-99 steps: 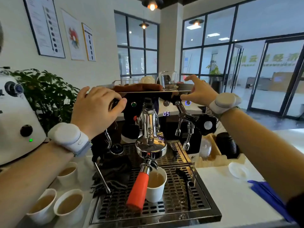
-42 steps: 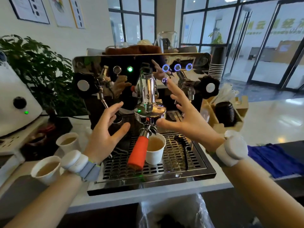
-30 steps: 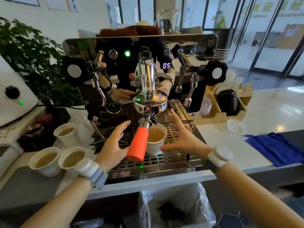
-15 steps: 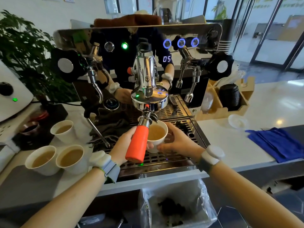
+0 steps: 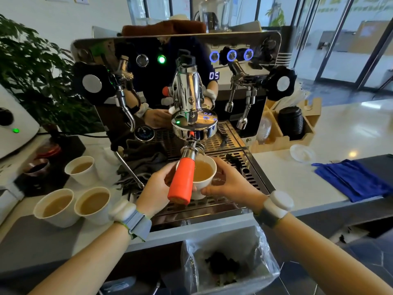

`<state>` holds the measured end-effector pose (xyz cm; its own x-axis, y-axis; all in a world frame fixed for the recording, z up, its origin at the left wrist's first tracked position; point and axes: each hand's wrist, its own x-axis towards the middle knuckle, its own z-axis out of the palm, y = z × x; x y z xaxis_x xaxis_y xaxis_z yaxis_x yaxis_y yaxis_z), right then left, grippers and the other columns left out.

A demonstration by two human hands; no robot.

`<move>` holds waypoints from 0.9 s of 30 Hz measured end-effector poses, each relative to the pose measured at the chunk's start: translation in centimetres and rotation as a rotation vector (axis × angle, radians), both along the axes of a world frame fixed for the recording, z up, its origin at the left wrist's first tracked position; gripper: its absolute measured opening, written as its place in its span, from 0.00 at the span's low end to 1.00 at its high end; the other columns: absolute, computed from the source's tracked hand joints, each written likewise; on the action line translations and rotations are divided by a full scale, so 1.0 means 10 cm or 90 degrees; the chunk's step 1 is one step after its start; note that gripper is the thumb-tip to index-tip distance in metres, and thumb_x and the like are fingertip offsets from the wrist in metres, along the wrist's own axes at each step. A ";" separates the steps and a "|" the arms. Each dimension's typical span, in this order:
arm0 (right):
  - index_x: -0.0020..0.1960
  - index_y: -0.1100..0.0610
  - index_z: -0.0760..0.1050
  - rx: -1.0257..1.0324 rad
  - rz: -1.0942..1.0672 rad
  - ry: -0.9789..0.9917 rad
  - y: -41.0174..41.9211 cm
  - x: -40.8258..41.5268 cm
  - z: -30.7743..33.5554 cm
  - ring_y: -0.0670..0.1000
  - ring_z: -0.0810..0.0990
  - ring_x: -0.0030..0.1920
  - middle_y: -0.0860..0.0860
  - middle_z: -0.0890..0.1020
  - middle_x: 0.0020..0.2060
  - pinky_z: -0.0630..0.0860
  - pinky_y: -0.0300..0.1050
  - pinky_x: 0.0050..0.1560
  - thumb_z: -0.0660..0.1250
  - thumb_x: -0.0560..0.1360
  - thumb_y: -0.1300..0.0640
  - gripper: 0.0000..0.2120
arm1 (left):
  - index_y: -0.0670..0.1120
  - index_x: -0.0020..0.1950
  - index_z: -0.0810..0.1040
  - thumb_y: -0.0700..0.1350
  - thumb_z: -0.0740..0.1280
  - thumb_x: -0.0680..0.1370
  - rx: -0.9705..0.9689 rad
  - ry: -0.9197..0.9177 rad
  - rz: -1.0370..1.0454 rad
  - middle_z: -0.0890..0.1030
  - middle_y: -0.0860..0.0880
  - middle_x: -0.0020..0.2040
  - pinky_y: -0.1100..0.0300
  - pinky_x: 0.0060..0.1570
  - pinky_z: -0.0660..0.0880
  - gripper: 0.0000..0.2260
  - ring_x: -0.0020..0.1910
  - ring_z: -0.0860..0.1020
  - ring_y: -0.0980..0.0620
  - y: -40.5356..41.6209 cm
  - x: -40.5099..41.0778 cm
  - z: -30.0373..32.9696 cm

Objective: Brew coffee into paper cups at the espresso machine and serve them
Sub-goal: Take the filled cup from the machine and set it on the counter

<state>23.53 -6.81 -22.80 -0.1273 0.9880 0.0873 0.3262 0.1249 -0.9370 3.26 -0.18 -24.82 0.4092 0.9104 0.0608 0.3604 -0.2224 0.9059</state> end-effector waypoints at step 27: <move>0.65 0.44 0.61 0.014 -0.100 -0.004 -1.40 1.42 0.15 0.45 0.73 0.62 0.43 0.72 0.60 0.75 0.35 0.55 0.74 0.69 0.59 0.32 | 0.52 0.60 0.74 0.54 0.79 0.58 0.030 -0.138 -0.098 0.82 0.54 0.55 0.62 0.55 0.75 0.32 0.56 0.79 0.58 -1.25 1.54 0.17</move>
